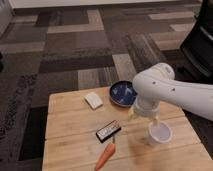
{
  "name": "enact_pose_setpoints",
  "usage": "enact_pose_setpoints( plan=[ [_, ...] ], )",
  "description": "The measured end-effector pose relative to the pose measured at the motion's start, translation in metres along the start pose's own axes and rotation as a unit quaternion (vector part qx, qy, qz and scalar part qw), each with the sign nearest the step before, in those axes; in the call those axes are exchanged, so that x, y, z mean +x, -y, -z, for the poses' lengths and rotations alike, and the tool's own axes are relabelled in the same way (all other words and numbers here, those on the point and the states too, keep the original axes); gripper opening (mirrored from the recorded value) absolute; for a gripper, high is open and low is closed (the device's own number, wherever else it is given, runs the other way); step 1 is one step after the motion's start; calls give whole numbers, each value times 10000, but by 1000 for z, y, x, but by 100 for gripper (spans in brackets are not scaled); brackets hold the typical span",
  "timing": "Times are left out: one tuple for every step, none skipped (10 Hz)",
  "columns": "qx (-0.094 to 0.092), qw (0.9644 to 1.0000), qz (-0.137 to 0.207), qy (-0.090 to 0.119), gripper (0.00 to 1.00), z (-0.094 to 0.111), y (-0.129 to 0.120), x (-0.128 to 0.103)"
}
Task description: Pick up the ceramic cup
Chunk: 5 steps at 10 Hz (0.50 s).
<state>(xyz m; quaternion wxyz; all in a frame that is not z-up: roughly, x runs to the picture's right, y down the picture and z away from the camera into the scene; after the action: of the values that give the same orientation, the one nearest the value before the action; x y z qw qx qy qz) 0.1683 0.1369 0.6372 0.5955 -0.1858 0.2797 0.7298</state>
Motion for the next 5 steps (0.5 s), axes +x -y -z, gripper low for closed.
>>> enact_pose_setpoints(
  plan=[
    [59,9999,-8,-93,65,-7,4,5],
    [105,9998,-73,-164,65,-14,11,7],
    [119,9996,-126,-224,65,-19,15,9],
    [145,9993,-192,-290,65,-28,21,8],
    [124,9991,-224,-327,65,-37,23,6]
  ],
)
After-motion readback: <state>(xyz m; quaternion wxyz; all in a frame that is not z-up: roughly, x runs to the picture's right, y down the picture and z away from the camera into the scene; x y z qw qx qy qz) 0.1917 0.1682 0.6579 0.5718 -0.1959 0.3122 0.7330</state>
